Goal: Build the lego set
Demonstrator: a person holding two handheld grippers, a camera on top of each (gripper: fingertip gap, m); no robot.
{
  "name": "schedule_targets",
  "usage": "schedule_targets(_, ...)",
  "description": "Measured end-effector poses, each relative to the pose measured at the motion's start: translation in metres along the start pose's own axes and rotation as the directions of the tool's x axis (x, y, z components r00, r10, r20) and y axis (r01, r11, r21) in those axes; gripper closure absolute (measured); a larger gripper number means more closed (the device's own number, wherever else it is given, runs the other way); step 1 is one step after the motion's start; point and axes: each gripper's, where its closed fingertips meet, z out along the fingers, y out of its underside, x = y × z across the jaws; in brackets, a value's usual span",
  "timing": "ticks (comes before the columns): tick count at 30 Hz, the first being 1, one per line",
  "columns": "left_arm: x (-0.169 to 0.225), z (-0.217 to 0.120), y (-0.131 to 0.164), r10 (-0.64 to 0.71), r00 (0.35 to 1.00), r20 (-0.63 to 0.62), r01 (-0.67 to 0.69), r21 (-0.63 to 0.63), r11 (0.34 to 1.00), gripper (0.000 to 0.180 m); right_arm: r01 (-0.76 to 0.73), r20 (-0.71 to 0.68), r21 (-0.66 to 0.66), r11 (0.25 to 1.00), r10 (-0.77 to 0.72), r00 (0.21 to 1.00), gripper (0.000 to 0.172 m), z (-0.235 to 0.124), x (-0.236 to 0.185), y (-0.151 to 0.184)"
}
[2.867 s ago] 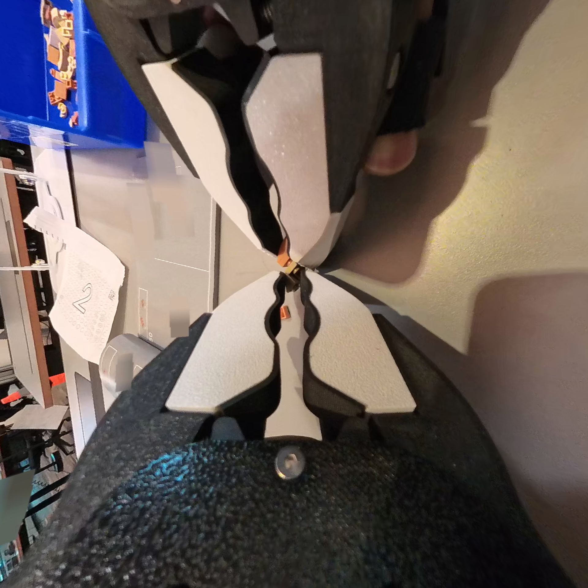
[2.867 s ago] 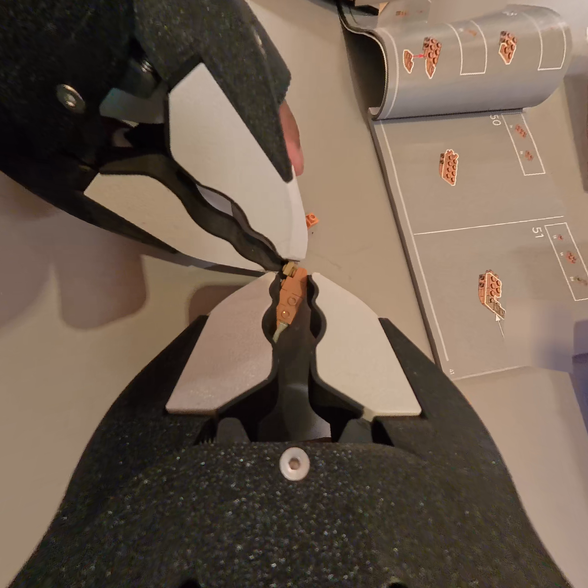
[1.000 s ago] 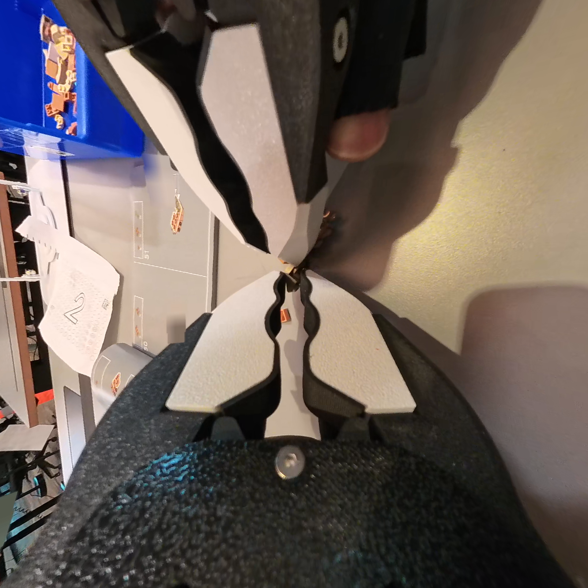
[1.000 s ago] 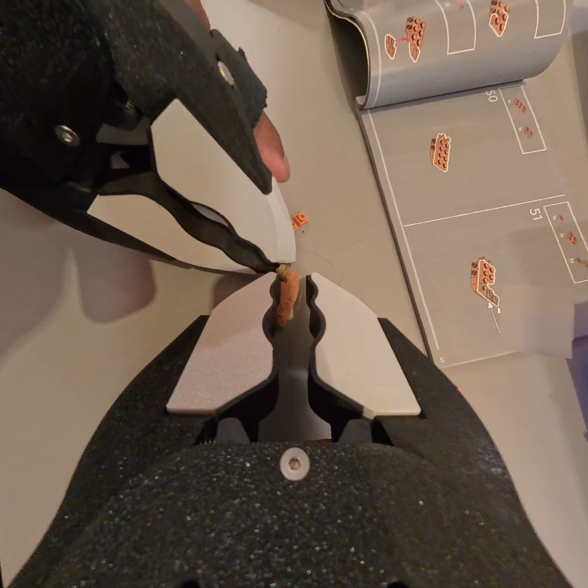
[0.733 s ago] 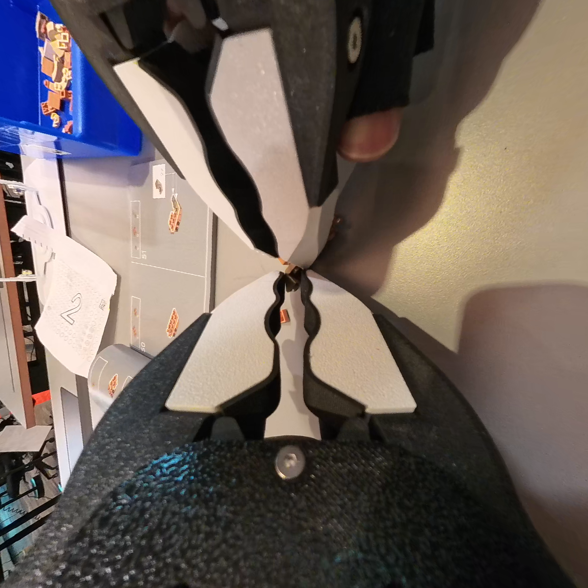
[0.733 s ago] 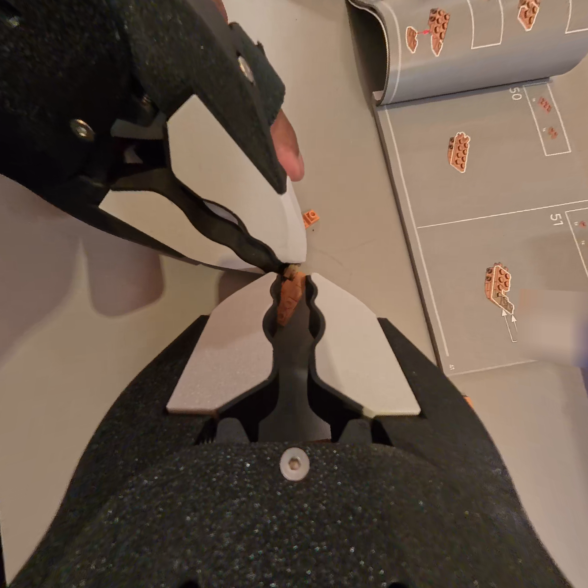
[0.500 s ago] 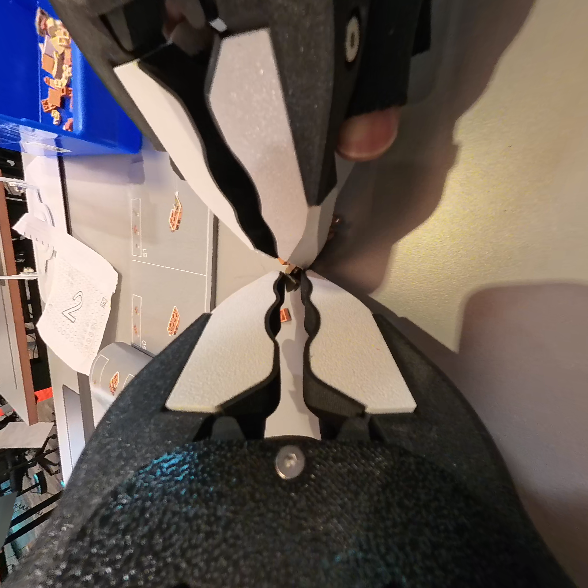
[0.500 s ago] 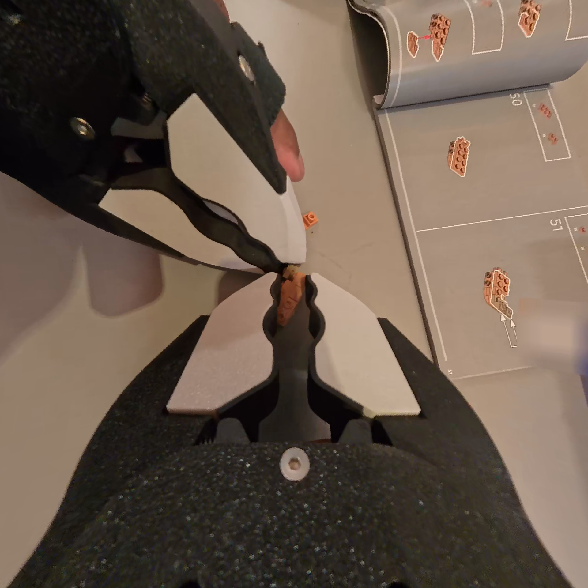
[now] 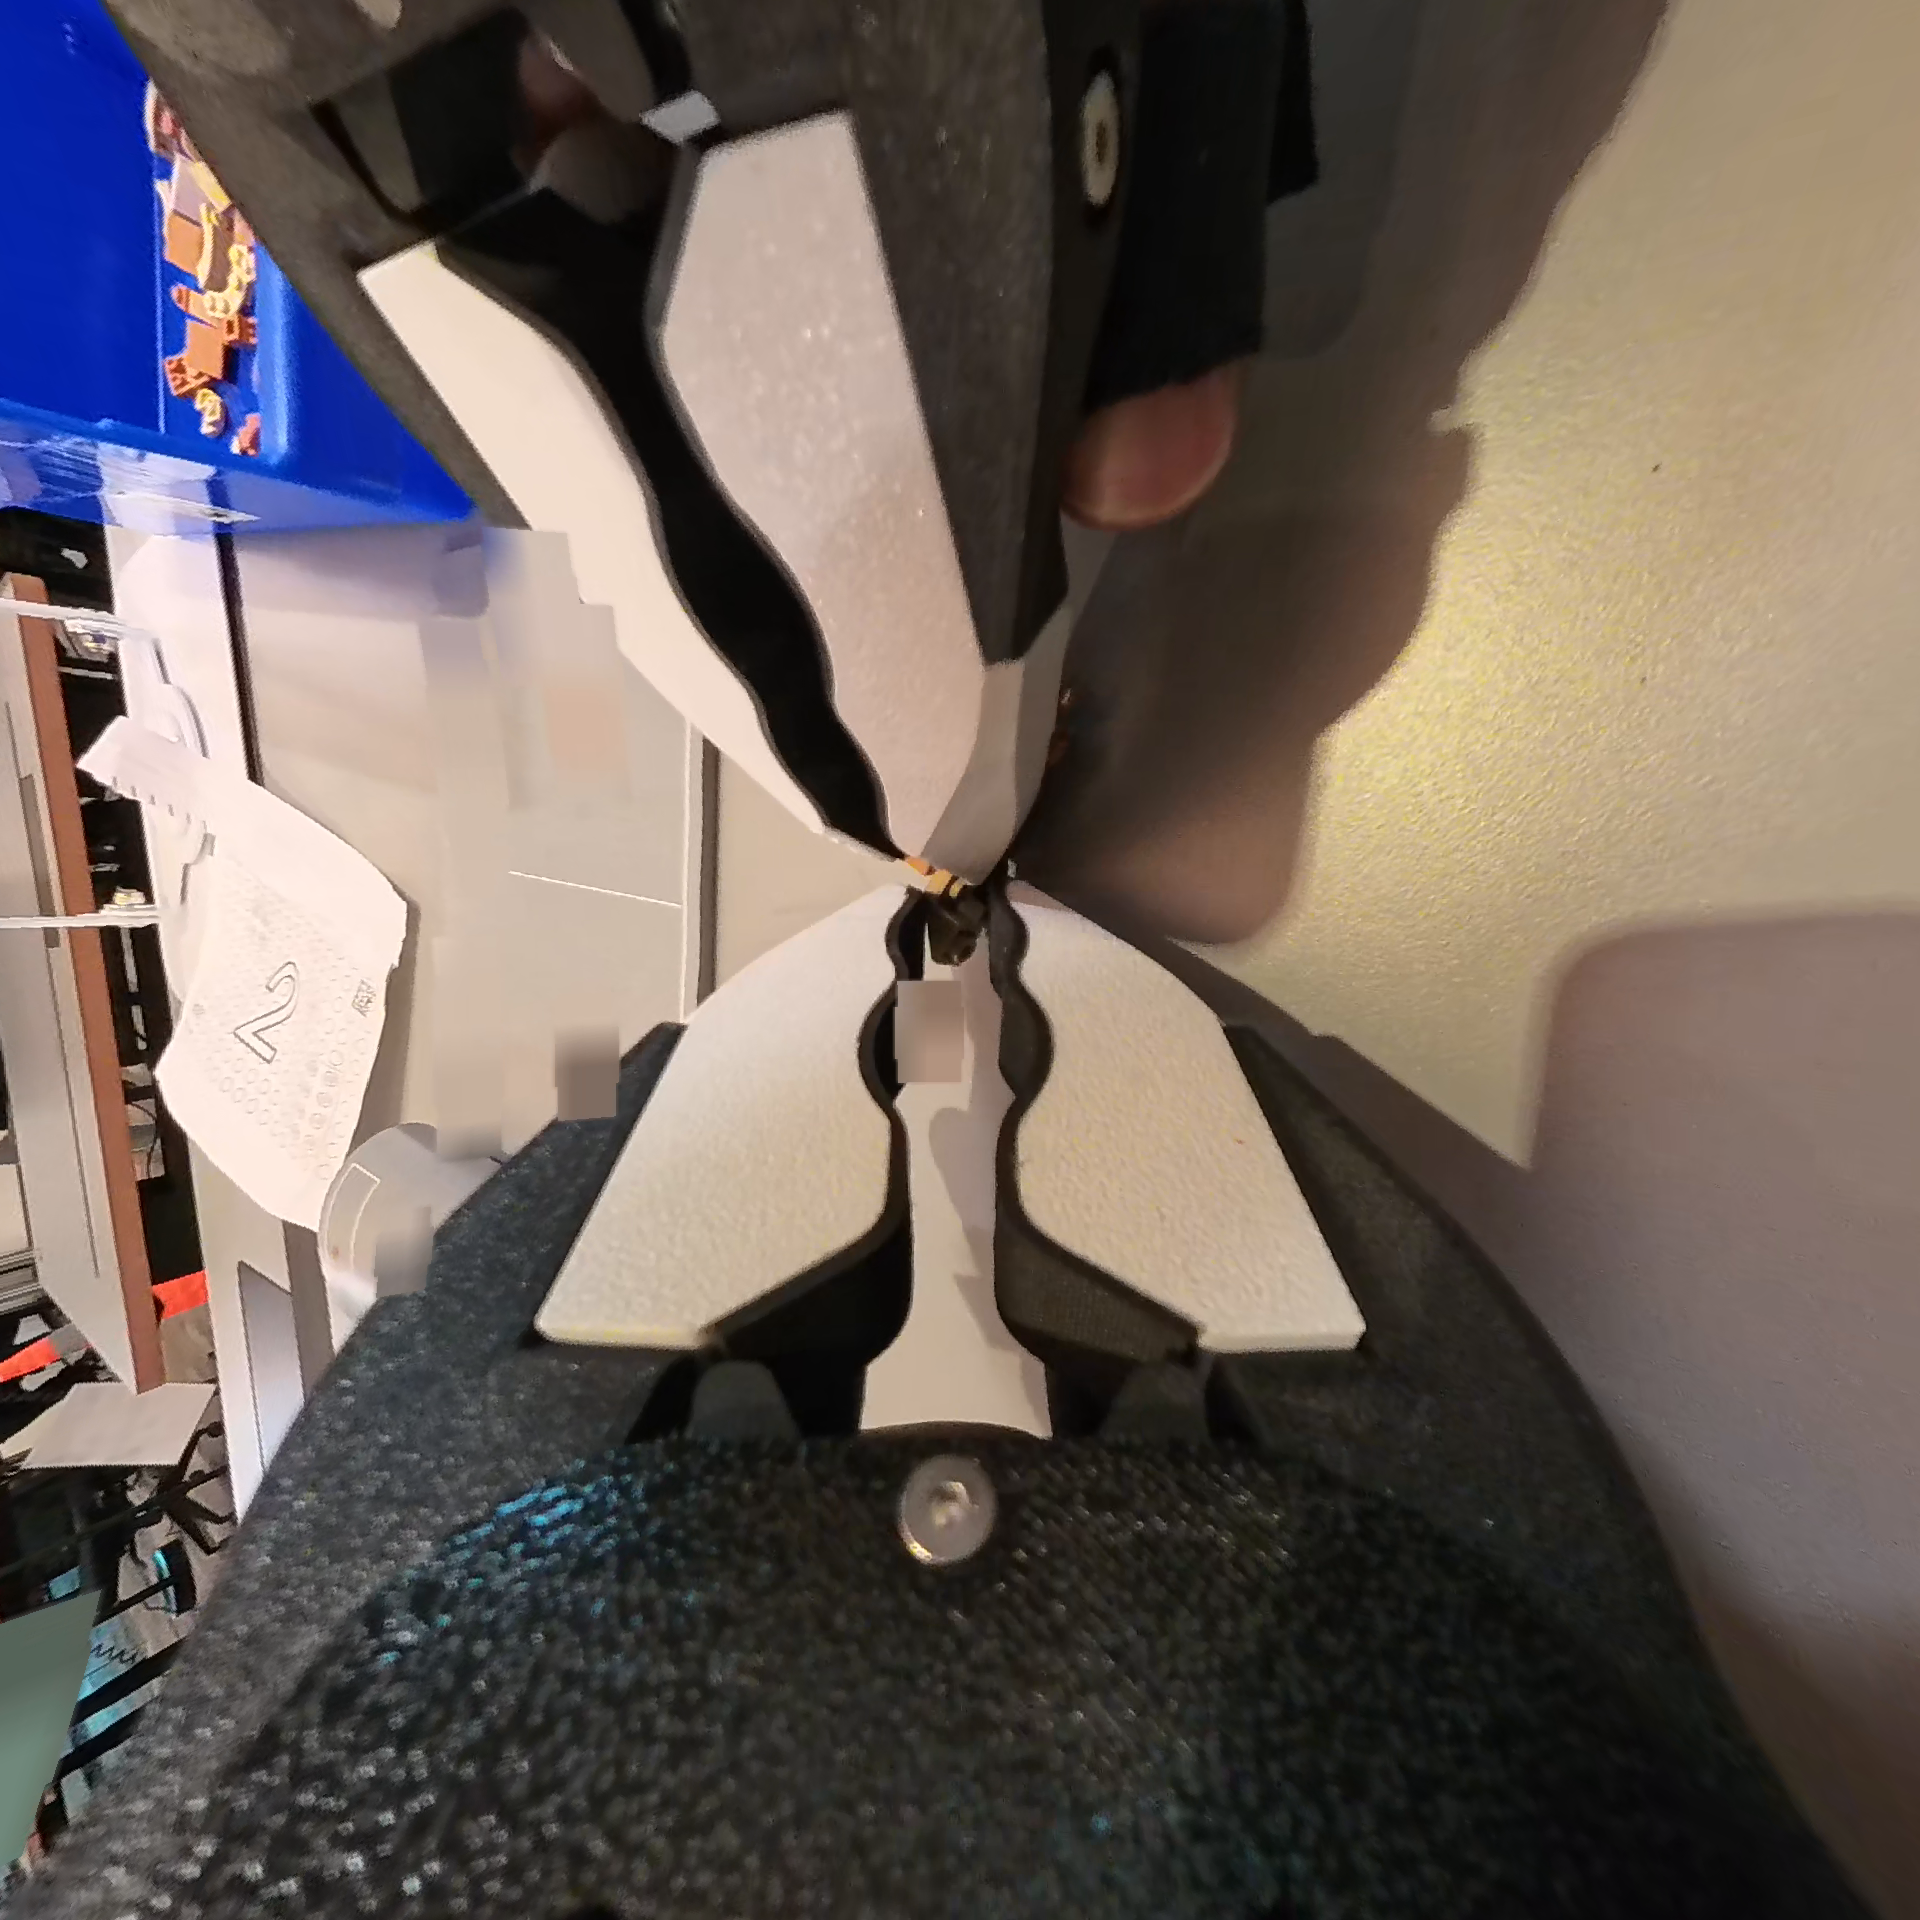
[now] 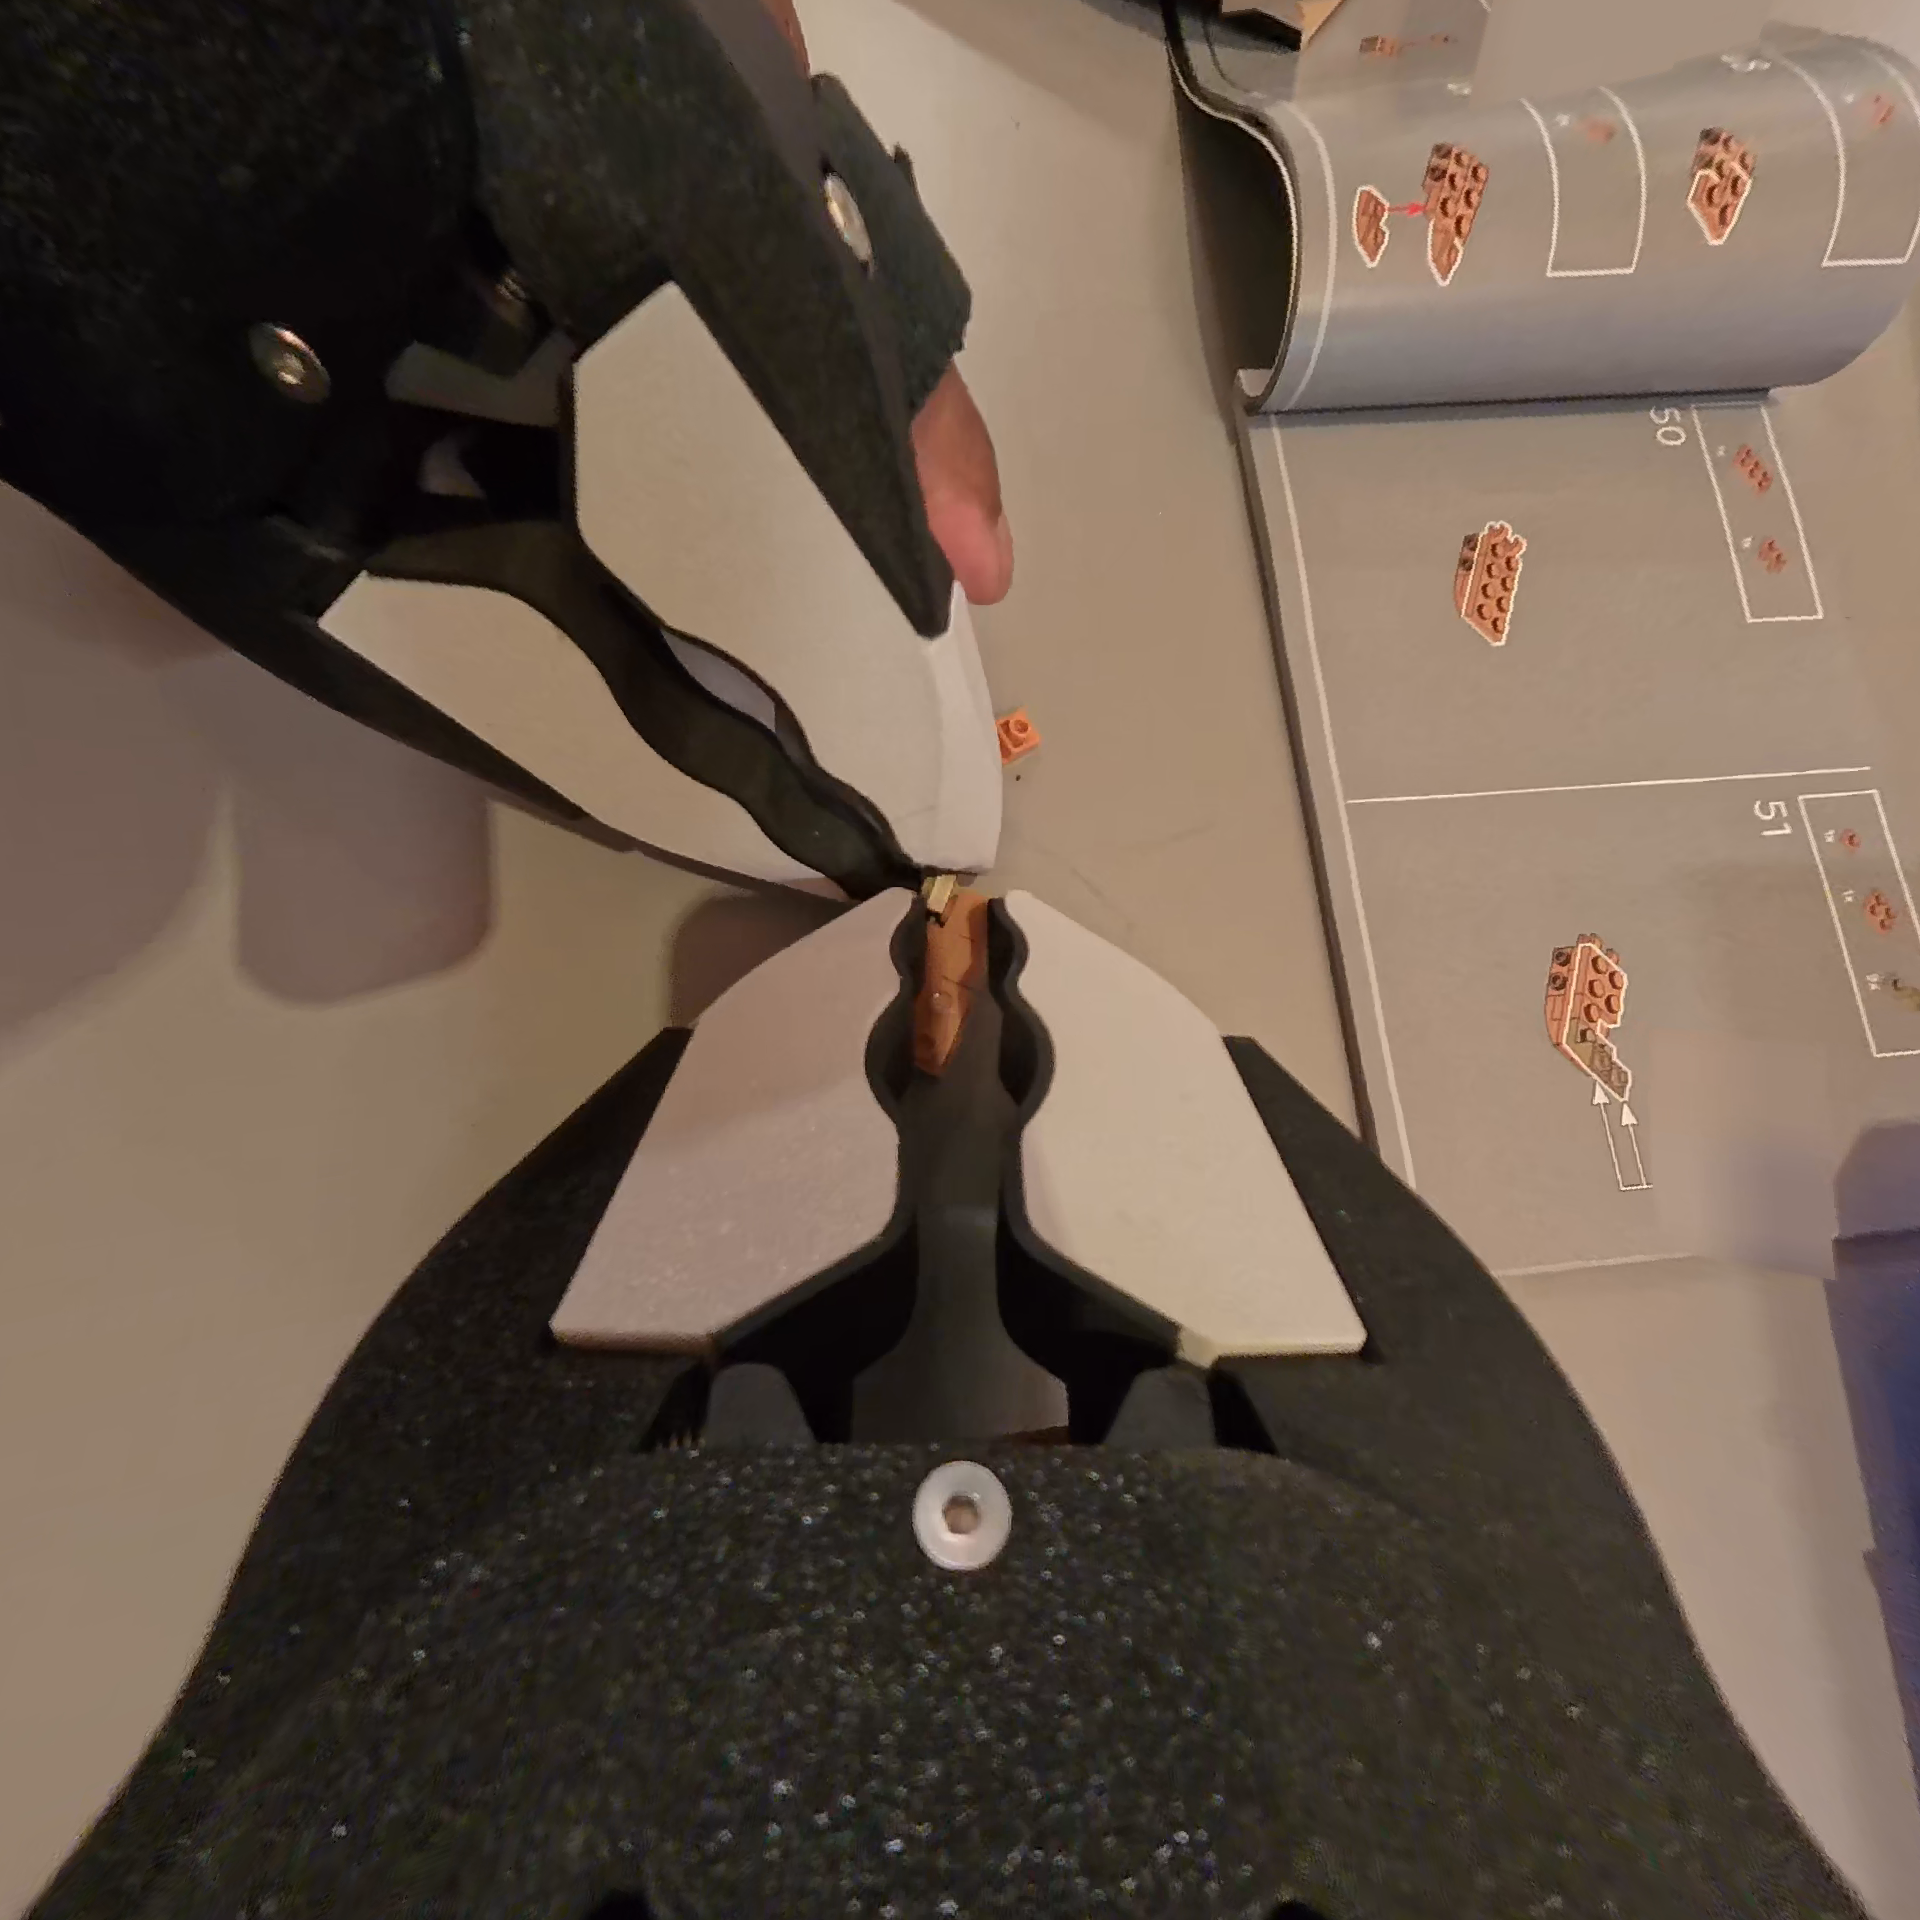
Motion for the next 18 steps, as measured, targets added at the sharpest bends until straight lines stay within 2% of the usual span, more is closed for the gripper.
schedule_targets(11,0.0003,-0.0026,-0.0016,-0.063,0.997,-0.039,0.065,0.048,0.997,0.165,0.010,-0.001,0.005,1.000,-0.010,1.000,0.161,-0.0001,0.0001,0.0003)
schedule_targets(18,0.0042,-0.0096,-0.0003,-0.132,0.978,-0.160,0.152,0.116,0.982,0.156,0.027,0.005,0.017,0.999,-0.027,1.000,0.161,-0.0012,-0.0001,0.0011)
